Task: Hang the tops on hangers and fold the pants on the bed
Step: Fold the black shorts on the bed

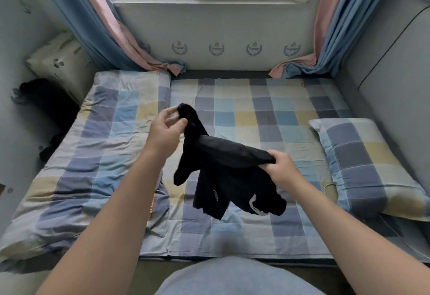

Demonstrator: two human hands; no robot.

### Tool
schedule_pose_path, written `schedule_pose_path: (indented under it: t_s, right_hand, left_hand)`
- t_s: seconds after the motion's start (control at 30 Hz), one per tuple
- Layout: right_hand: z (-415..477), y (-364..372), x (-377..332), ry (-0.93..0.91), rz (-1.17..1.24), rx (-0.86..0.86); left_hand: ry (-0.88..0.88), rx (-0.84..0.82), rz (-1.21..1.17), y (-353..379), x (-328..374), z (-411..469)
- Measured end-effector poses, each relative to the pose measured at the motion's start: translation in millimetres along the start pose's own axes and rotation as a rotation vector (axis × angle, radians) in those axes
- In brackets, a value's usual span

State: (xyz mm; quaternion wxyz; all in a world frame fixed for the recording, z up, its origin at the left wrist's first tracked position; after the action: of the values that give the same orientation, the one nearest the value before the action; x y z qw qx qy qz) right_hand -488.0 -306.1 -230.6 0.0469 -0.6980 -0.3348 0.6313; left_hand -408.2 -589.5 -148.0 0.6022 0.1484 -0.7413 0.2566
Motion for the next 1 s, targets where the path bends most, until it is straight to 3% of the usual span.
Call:
schedule_pose_path:
  t_s: [0.13,0.27,0.4,0.53,0.67,0.87,1.0]
  right_hand:
    - [10,-5,-34,-0.055,0.11,-0.055]
    - [11,-7,-59,-0.065,0.199,0.026]
    - [9,-11,-82,-0.069,0.326,0.118]
    - [13,-26,-92,-0.008,0.585,0.164]
    - [16,-35,-82,-0.006,0.691,0.083]
    - [7,-26,-55,-0.082,0.358,-0.077]
    - [-4,-7,-40,-0.107,0.264,-0.193]
  left_hand:
    - [-0.025,-0.196,0.147,39,-6,-23]
    - [-0.096,-0.484,0.283,74,-23,-46]
    - [-0.084,-0.634,0.153,99,-35,-65]
    - [0.068,-0.365,0.195,106,-37,-59]
    - [0.126,-0.291,0.147,103,-25,-50]
    - [-0.198,0.006,-0.194,96,-11,-36]
    - [-0.356,0.048,-0.424,91,1,-35]
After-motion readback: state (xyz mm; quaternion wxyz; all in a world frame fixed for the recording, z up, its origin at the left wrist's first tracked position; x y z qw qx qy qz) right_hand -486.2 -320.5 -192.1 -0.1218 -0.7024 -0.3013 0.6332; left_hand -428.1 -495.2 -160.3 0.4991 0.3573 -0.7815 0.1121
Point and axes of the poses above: each hand's wrist, its own z-axis towards the middle knuckle, its own y-axis out of the palm, x = y × z, the point moved 1 cm from there along z, towards the middle knuckle, and after that the axes turned 1 degree about -y, right-handed, at the moved point
